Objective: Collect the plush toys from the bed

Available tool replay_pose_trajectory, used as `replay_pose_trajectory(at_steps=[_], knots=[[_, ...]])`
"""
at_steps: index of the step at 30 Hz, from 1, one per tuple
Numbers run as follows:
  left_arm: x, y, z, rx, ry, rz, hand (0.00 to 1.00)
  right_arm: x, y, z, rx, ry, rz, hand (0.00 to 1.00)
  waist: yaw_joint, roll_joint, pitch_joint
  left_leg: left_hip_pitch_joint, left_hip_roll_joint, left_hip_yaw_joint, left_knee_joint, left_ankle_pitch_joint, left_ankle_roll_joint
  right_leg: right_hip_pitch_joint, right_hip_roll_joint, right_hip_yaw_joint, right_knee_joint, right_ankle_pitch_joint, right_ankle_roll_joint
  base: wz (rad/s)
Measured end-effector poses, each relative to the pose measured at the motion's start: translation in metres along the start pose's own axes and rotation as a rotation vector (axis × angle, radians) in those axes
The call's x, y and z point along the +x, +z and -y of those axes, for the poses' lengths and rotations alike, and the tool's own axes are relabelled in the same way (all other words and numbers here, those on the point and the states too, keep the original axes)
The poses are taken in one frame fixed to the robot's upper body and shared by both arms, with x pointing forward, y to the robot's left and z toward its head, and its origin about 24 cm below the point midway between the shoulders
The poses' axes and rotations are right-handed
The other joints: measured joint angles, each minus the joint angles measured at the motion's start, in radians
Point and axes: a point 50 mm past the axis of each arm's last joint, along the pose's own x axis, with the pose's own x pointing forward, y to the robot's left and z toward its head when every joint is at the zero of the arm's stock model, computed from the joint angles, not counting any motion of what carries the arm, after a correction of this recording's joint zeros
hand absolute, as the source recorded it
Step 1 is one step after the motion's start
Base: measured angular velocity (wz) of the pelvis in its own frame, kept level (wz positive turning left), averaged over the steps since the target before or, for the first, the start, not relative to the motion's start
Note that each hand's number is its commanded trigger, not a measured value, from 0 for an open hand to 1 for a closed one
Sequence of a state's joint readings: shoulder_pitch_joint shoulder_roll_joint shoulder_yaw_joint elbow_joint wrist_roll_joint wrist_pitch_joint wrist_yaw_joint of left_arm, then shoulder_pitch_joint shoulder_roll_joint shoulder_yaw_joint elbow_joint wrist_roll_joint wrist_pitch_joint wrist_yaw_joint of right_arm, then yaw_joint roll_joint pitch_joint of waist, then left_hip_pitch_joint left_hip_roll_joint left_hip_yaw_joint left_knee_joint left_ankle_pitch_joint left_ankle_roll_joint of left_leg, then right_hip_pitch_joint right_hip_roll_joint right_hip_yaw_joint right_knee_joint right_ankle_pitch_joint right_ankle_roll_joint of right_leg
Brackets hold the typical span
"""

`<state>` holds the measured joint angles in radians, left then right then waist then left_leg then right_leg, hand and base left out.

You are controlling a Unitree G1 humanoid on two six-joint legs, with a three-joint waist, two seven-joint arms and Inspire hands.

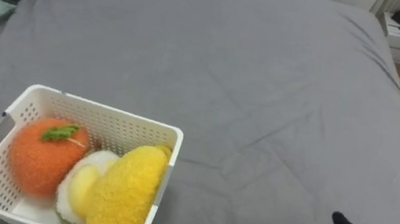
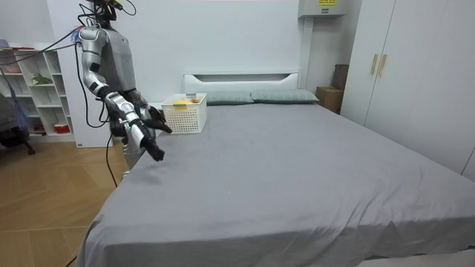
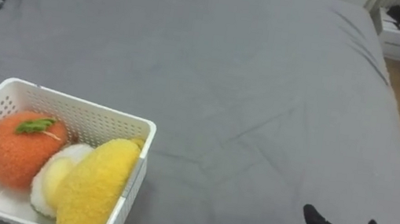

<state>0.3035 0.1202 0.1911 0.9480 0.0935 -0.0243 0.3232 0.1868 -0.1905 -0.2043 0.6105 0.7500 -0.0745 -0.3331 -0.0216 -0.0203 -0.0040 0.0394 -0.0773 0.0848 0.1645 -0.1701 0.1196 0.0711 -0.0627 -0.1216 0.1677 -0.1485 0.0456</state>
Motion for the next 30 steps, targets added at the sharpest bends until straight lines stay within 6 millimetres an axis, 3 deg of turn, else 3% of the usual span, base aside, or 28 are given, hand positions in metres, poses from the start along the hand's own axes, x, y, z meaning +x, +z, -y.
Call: replay_pose_trajectory(at_steps=[2, 7, 10, 15, 17, 20, 22, 30], knots=[[0.0, 0.0, 0.001, -0.023, 0.0, -0.007, 0.0, 0.0, -0.011, 0.018, 0.098, -0.08, -0.066, 0.0, -0.008, 0.0, 0.0001, 0.001, 0.0, 0.003, -0.003, 0.0, 0.0, 0.0, 0.0, 0.002, -0.001, 0.0, 0.0, -0.07], [0.0, -0.002, 0.002, -0.022, -0.004, -0.017, 0.0, -0.012, -0.054, 0.085, 0.375, -0.38, -0.251, 0.0, -0.03, 0.001, 0.0011, 0.002, 0.0, 0.002, -0.004, -0.005, 0.001, 0.002, 0.001, 0.007, 0.003, 0.0, 0.0, -0.01], [-0.001, -0.004, 0.004, -0.028, -0.007, -0.027, 0.0, -0.032, -0.087, 0.116, 0.413, -0.516, -0.356, 0.0, -0.048, 0.005, 0.0018, 0.002, 0.001, 0.004, -0.005, -0.011, -0.004, 0.002, 0.001, 0.005, 0.003, 0.0, 0.0, -0.01], [-0.002, -0.014, 0.006, -0.026, -0.029, -0.085, 0.0, -0.065, -0.128, 0.141, 0.329, -0.573, -0.539, 0.0, -0.085, 0.004, -0.0012, -0.001, 0.0, 0.0, -0.003, -0.012, -0.006, 0.001, 0.001, 0.005, 0.003, -0.002, -0.001, 0.0], [-0.002, -0.017, 0.005, -0.029, -0.039, -0.101, 0.0, -0.074, -0.137, 0.145, 0.223, -0.524, -0.607, 0.0, -0.083, -0.001, -0.0032, 0.002, 0.001, 0.0, -0.004, -0.012, -0.006, 0.005, 0.002, 0.001, 0.003, -0.002, -0.001, 0.0], [-0.002, -0.017, 0.007, -0.009, -0.047, -0.122, 0.0, -0.081, -0.147, 0.143, -0.181, -0.345, -0.75, 0.0, -0.067, -0.012, -0.0038, 0.009, 0.002, 0.006, -0.004, -0.013, -0.007, 0.01, 0.002, 0.006, 0.003, -0.003, -0.002, -0.05], [0.0, -0.013, 0.01, 0.002, -0.059, -0.142, 0.0, -0.072, -0.146, 0.127, -0.445, -0.208, -0.815, 0.0, -0.051, -0.017, -0.0027, 0.008, 0.003, 0.012, 0.0, -0.013, -0.006, 0.006, 0.002, 0.011, 0.004, -0.002, -0.001, -0.08], [-0.001, -0.016, 0.015, 0.038, -0.077, -0.193, 0.0, -0.041, -0.124, 0.09, -0.773, -0.04, -0.746, 0.0, -0.038, -0.009, -0.0005, 0.024, 0.004, 0.01, -0.007, -0.01, -0.003, 0.019, 0.005, 0.009, 0.001, -0.002, -0.002, 0.0]])
